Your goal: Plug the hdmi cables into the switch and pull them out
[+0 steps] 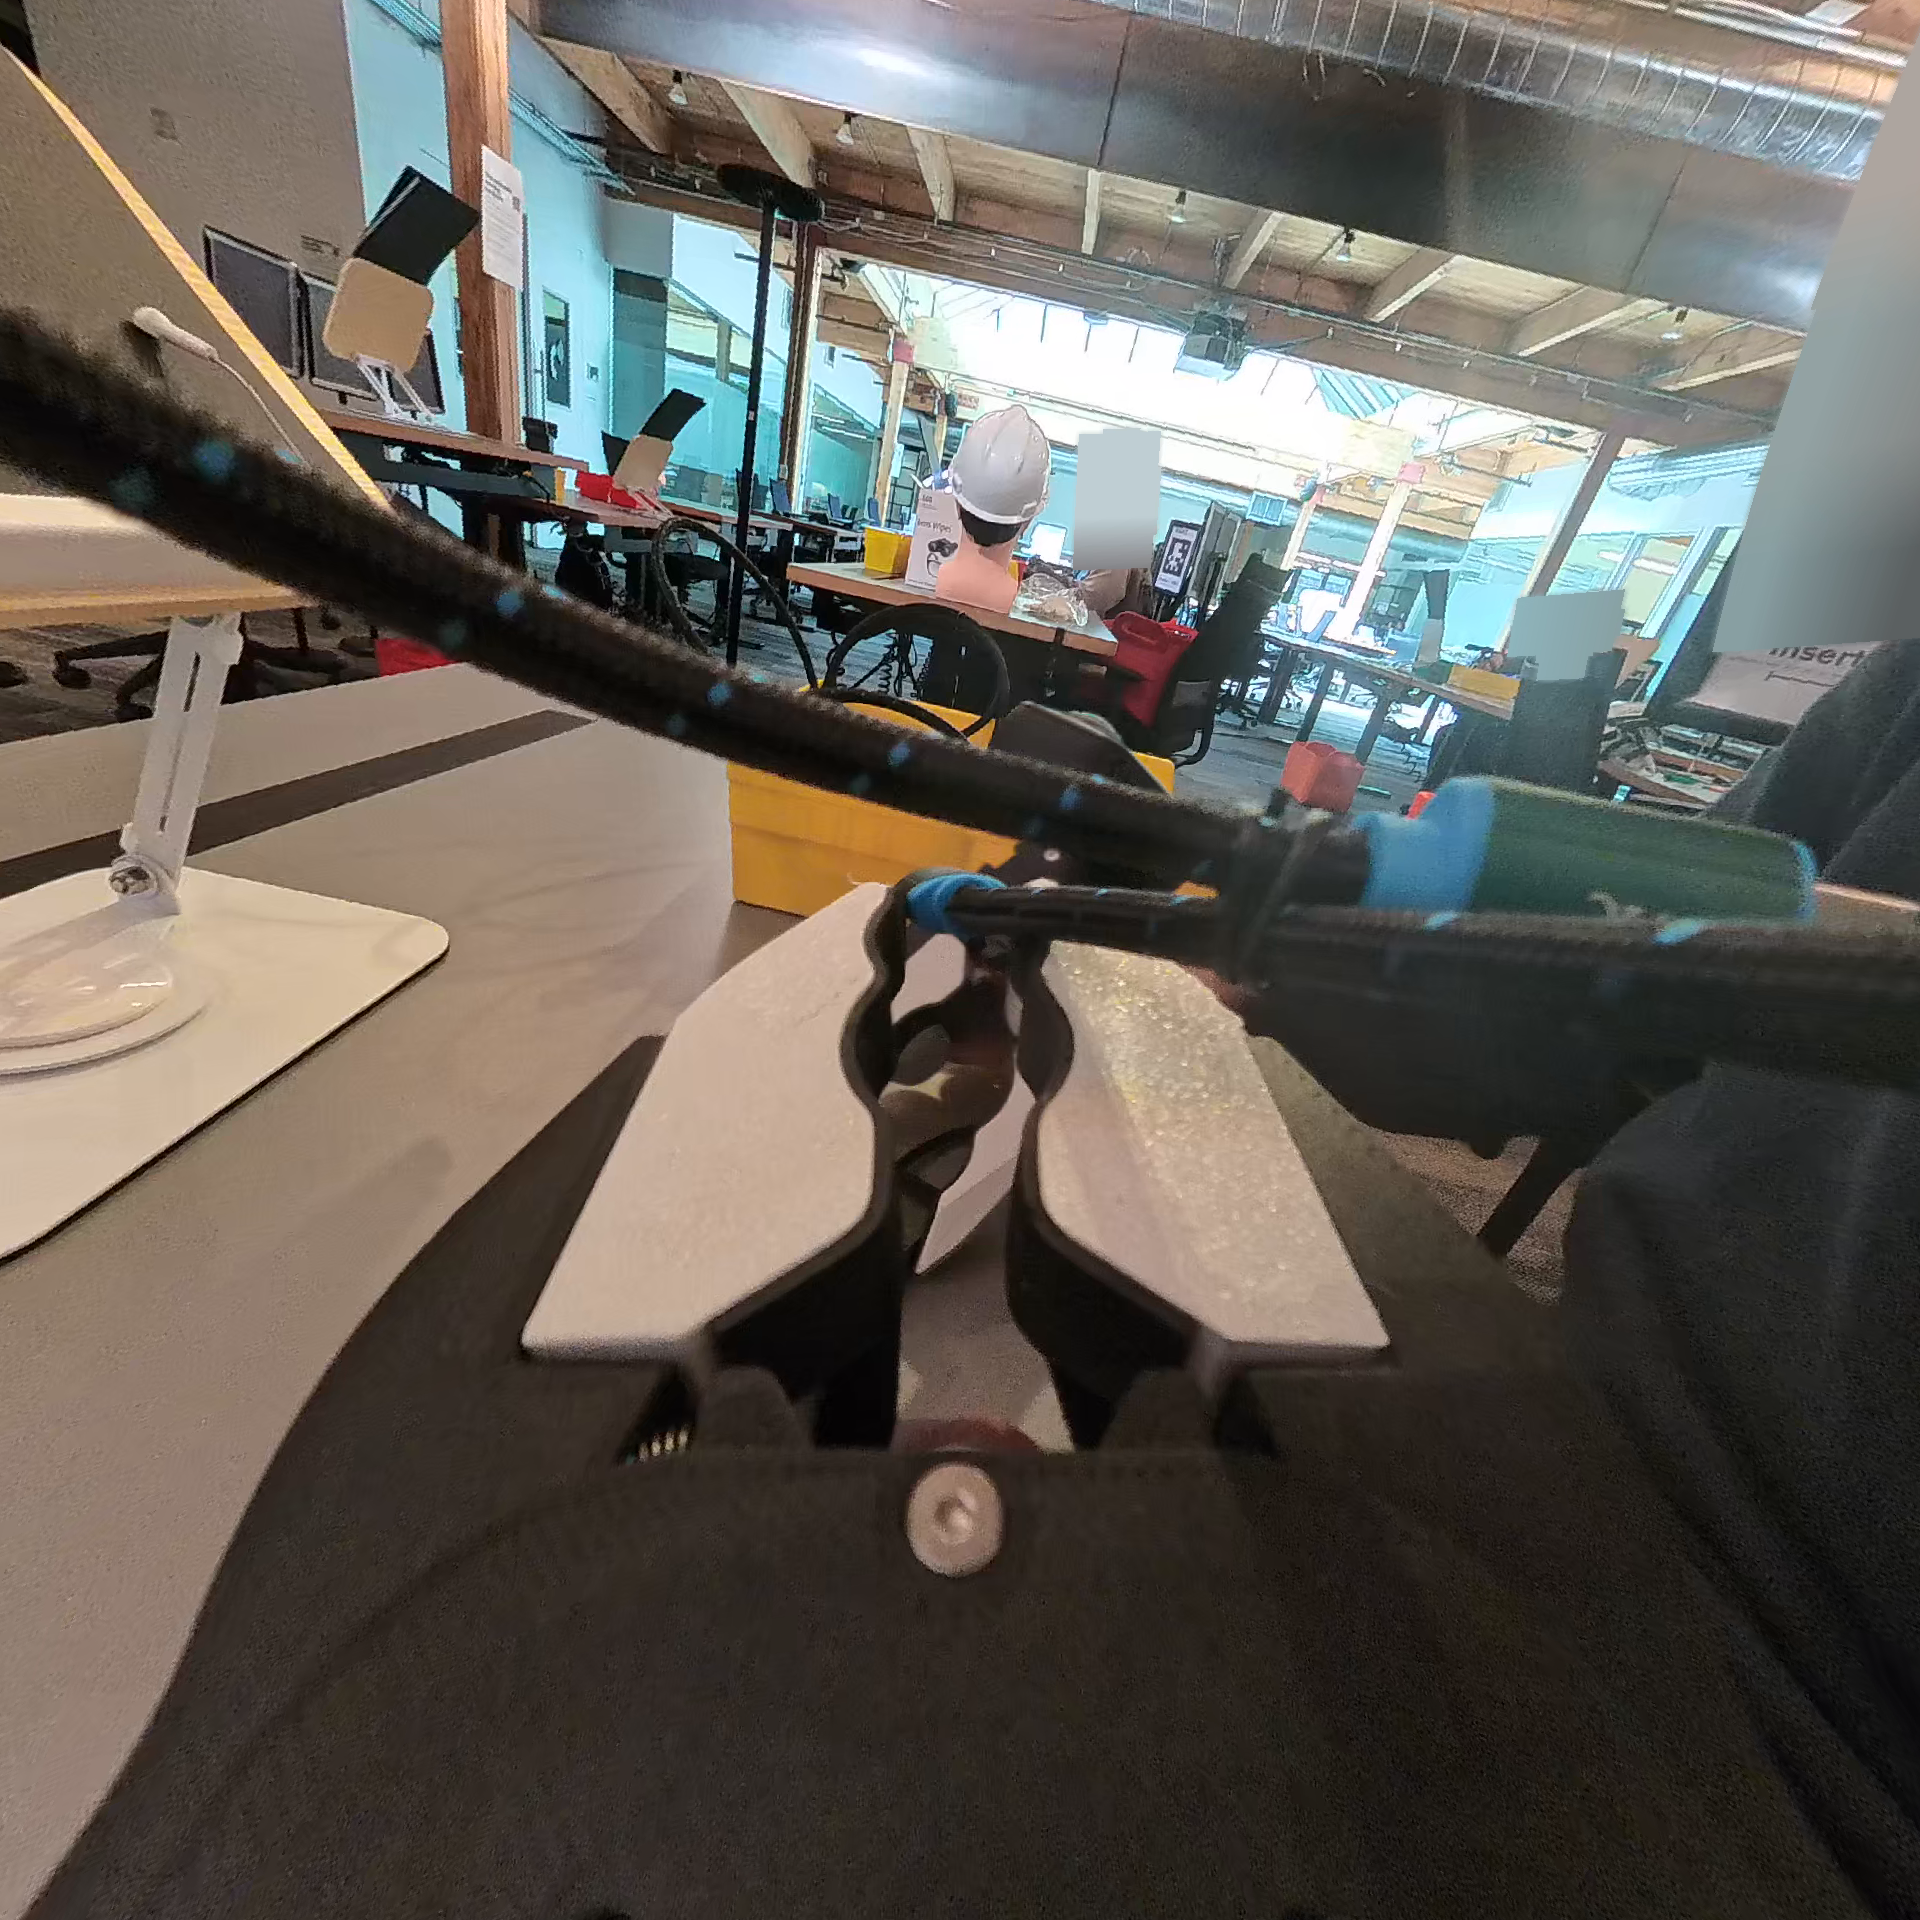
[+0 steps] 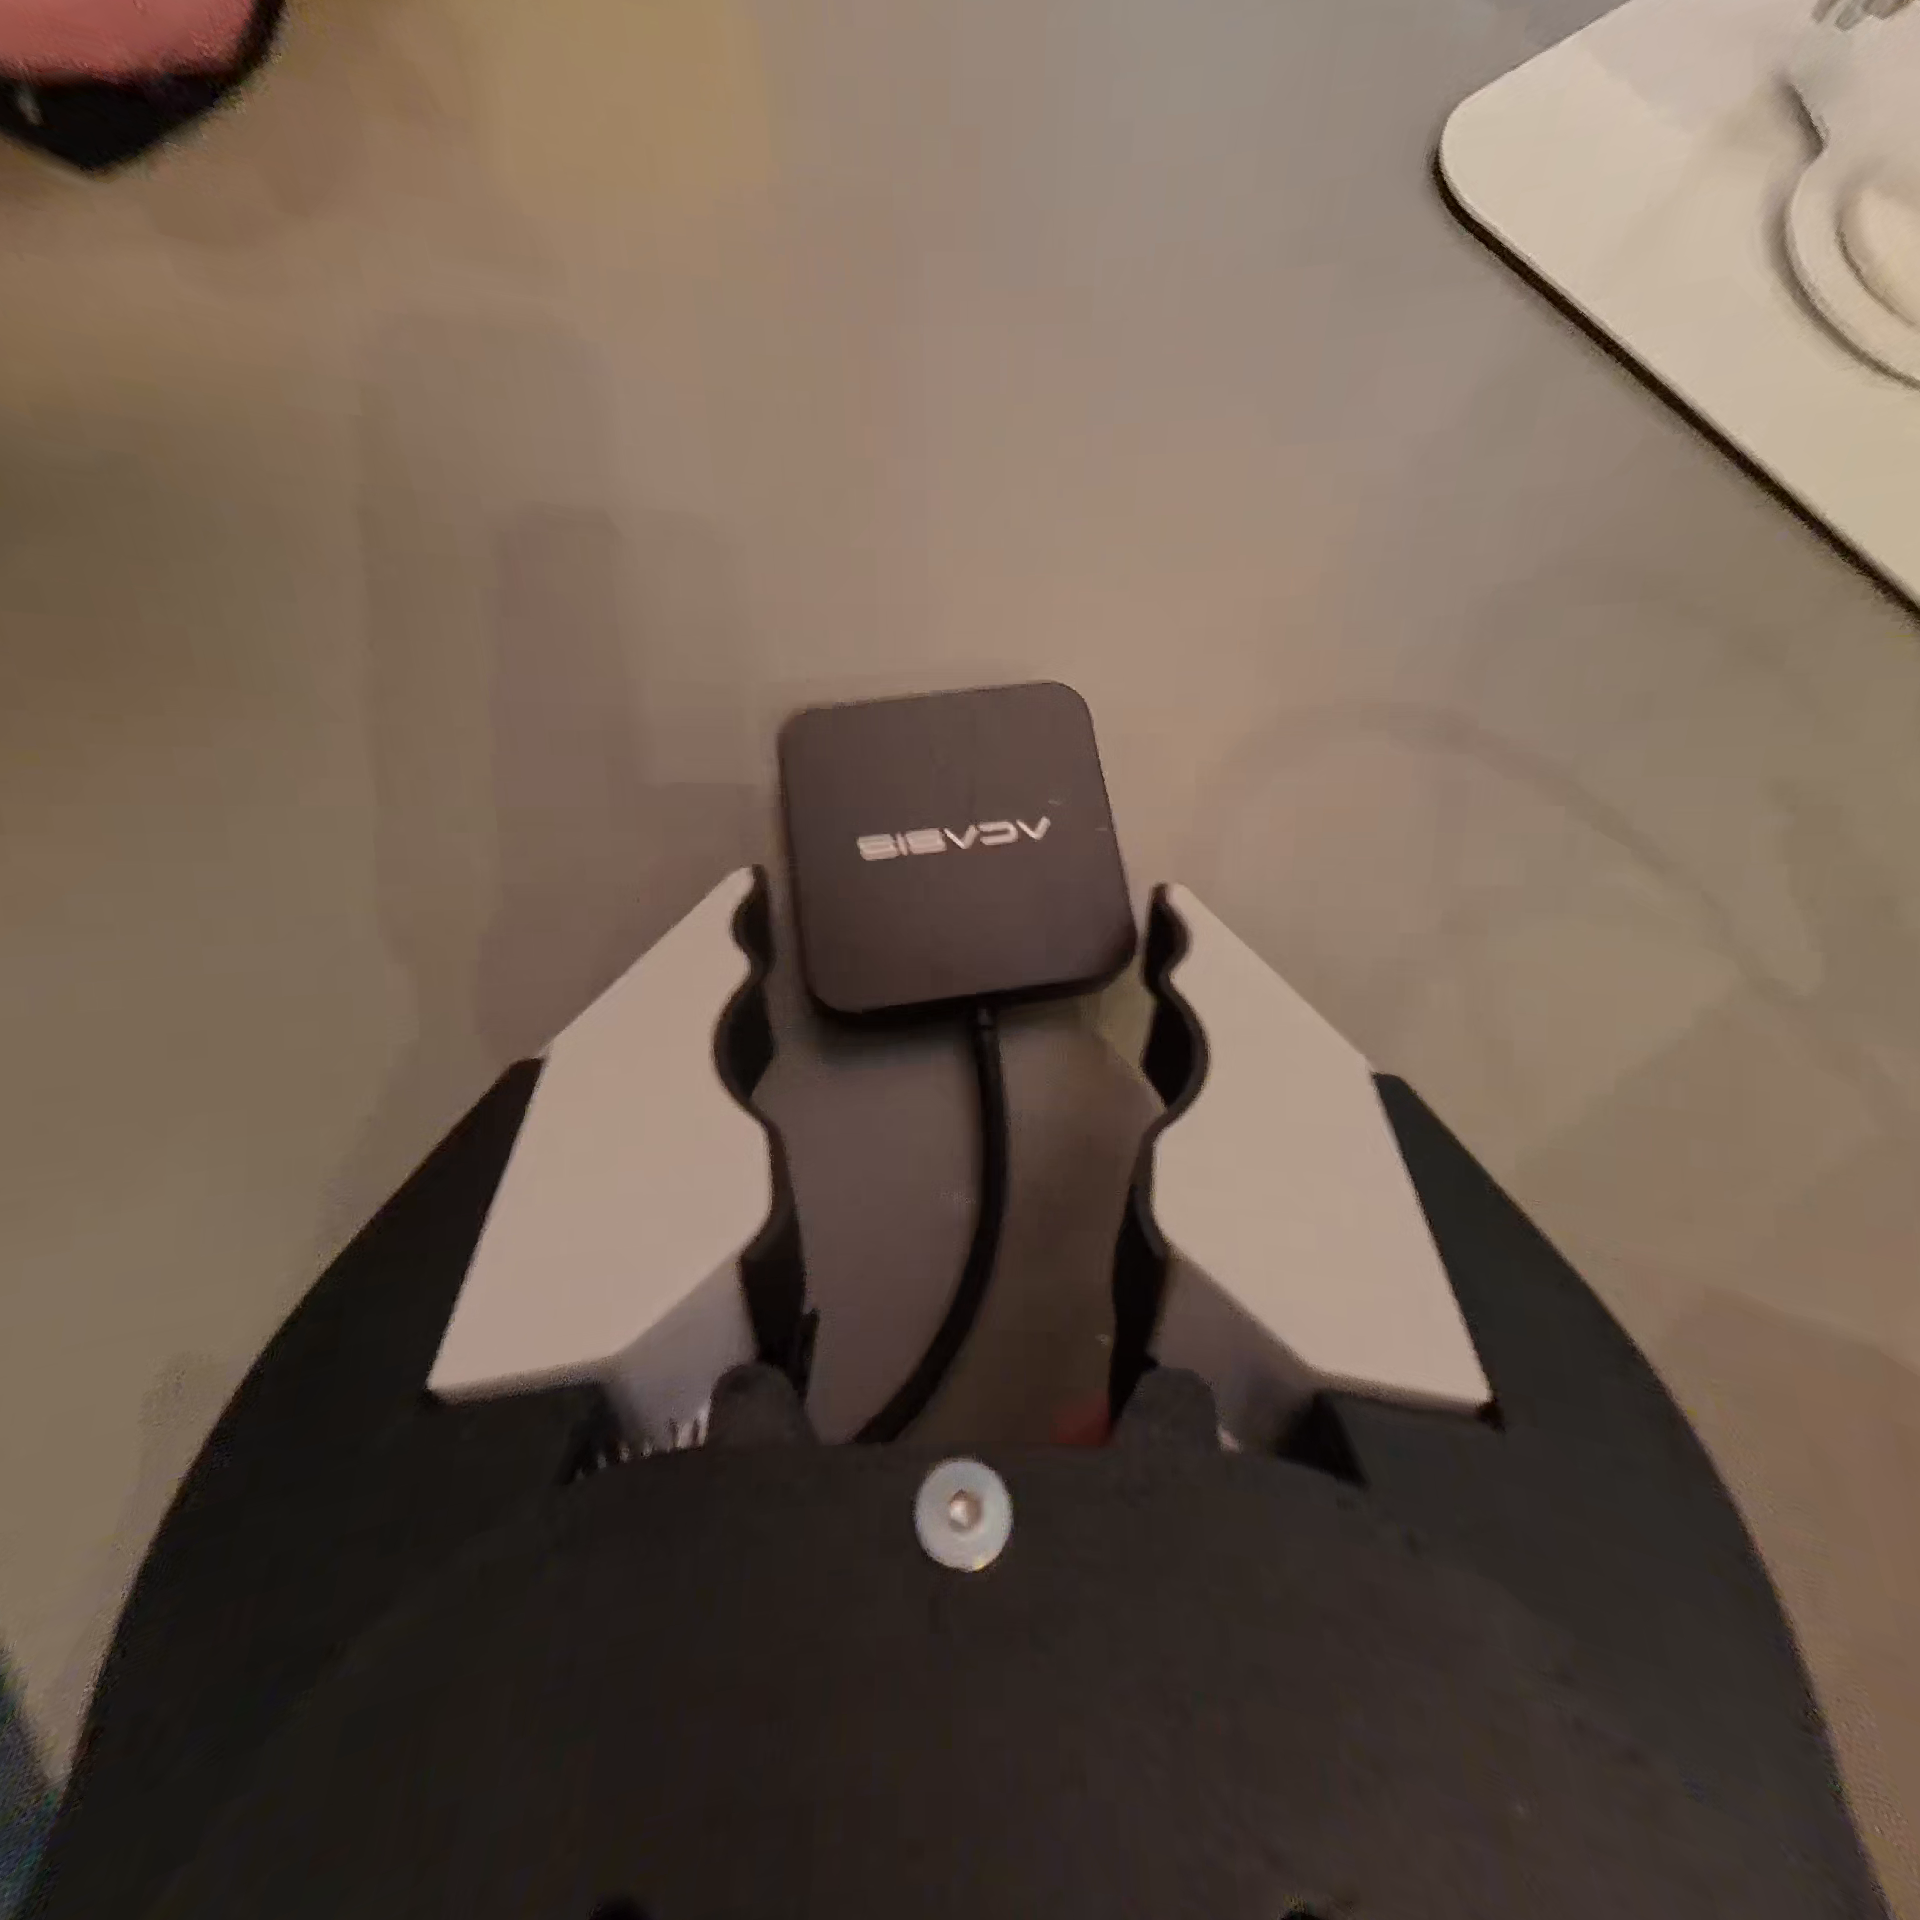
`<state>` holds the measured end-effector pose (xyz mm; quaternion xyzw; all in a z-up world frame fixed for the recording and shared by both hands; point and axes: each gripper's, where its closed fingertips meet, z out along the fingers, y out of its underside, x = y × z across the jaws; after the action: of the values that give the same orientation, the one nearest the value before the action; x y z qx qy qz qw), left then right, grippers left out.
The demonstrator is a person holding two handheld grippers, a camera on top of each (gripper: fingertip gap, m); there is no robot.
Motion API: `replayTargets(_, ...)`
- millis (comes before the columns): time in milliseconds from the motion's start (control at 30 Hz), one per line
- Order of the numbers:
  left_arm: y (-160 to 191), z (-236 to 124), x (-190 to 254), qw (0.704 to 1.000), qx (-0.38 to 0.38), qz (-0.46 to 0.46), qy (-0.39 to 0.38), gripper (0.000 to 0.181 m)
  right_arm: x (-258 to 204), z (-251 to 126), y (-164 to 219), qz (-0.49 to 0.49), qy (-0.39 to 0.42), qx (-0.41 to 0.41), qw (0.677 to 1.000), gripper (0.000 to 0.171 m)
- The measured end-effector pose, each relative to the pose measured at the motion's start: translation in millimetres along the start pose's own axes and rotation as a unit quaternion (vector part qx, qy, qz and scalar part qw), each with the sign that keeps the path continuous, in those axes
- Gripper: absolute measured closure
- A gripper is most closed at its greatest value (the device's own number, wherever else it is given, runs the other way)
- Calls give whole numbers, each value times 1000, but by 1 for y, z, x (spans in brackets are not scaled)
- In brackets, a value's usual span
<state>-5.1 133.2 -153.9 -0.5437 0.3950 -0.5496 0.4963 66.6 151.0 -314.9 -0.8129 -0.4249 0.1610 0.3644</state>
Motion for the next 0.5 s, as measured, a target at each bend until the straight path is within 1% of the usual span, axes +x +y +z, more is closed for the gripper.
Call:
replayTargets(33, 1, 0, -1, 1000, -3, 1, -3, 162, -7, -1, -4, 21, -3, 7, 1000, 90)
replayTargets(67, 2, 0, -2, 1000, -4, 1, -5, 163, -17, -3, -10, 40, -21, 21, 999, 85)
replayTargets(100, 2, 0, -2, 1000, -4, 0, -5, 163, -23, -6, -16, 47, -30, 31, 998, 85)
replayTargets(133, 2, 0, -2, 1000, -4, 0, -6, 162, -22, -10, -21, 32, -25, 39, 998, 84)
replayTargets(200, 1, -1, -2, 1000, -5, 3, -9, 162, -16, -19, -28, -23, -13, 49, 998, 90)
replayTargets(233, 0, -2, -2, 1000, -4, 3, -8, 163, -12, -22, -27, -52, -12, 36, 998, 94)
replayTargets(267, -2, -2, -1, 1000, -3, 5, -9, 163, -10, -24, -21, -82, -18, 10, 996, 93)
replayTargets(333, -3, -3, -1, 1000, -3, 9, -10, 163, -4, -22, 1, -123, -34, -68, 989, 94)
replayTargets(400, -4, -3, 1, 1000, -5, 12, -10, 162, -3, -17, 15, -135, -50, -111, 983, 109)
replayTargets(433, -4, -3, 1, 1000, -6, 14, -10, 163, -5, -16, 19, -119, -65, -122, 983, 119)
replayTargets(467, -4, -3, 2, 1000, -9, 16, -10, 162, -7, -16, 18, -94, -73, -124, 985, 134)
replayTargets(500, -3, -3, 2, 1000, -11, 18, -10, 162, -9, -15, 19, -73, -75, -131, 986, 137)
